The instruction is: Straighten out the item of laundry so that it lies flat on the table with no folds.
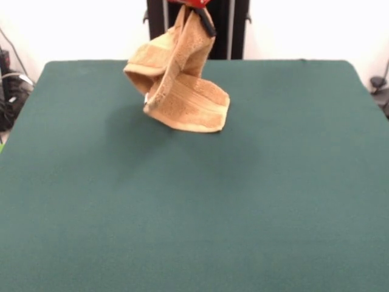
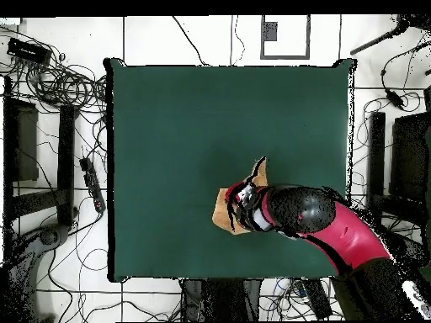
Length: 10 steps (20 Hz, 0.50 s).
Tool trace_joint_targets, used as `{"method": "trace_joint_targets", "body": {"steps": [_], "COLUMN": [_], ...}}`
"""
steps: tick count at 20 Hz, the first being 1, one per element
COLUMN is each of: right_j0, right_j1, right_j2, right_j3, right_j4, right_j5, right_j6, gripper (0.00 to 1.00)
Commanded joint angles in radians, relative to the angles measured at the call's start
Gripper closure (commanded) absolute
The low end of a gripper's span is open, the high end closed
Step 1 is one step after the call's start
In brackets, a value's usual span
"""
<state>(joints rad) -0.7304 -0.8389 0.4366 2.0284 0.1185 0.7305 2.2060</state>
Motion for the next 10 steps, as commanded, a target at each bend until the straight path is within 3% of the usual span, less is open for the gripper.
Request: {"method": "trace_joint_targets", "body": {"steps": [1,10], "right_j0": [0.034,0.015], "right_j1": [-0.033,-0.143], "right_j2": [0.139,0.174], "right_j3": [0.094,0.128], "right_j4": [0.087,0.160], "right_j5": [0.082,0.167], "right_j6": [-0.020,-0.047], "gripper": [1.00,1.00]}}
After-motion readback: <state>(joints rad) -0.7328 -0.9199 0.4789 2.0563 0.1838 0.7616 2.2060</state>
